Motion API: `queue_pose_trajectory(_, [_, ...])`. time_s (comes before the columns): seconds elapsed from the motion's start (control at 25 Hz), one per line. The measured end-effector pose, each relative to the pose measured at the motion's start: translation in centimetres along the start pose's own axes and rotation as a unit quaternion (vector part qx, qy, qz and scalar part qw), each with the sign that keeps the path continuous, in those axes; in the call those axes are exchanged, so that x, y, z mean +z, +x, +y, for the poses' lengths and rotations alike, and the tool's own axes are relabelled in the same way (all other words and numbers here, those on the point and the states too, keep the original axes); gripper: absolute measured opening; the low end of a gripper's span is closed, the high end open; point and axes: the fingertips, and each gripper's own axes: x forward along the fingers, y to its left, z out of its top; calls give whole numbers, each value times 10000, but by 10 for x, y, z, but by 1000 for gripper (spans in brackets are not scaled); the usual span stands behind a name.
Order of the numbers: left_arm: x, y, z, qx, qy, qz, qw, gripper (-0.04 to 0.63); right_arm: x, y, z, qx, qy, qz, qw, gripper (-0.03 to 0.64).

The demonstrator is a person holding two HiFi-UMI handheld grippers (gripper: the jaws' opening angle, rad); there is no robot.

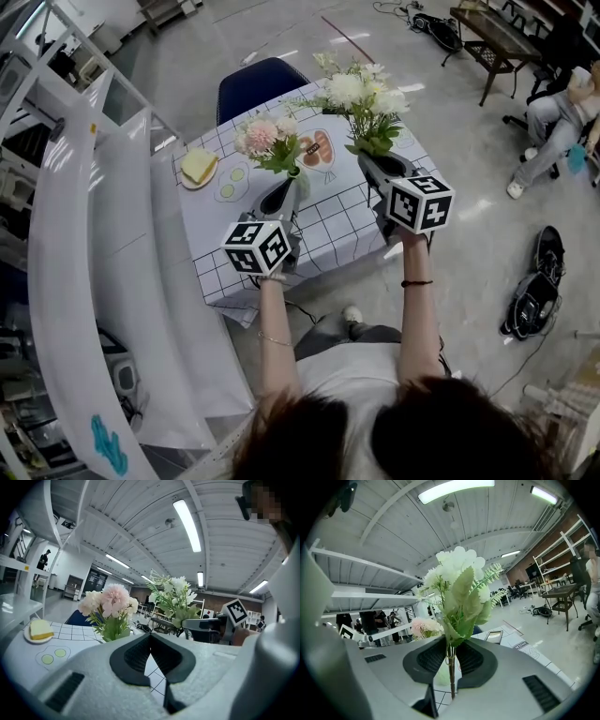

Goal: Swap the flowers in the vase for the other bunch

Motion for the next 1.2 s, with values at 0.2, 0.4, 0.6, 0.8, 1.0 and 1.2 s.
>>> queue_pose_trajectory(0.2, [-7,8,7,72,-123,50,9999,11,2,7,-4,38,7,29,10000,64])
queue_pose_trajectory(0.4, [-17,17,14,49,-218,254,9994,12,2,16,-8,41,73,40,10000,64])
queue_pose_trajectory(0.6, [-31,24,29,237,-232,473,9983,12,2,27,-12,19,157,26,9999,64])
queue_pose_trajectory(0.8, [-42,28,45,360,-225,772,9961,14,-4,36,-17,-10,271,59,9996,64])
queue_pose_trajectory(1.0, [-48,31,58,495,-441,824,9944,91,-11,41,-20,-69,338,130,9993,64])
queue_pose_trajectory(1.2, [-56,39,66,514,-583,912,9928,131,-17,46,-26,-127,389,176,9990,64])
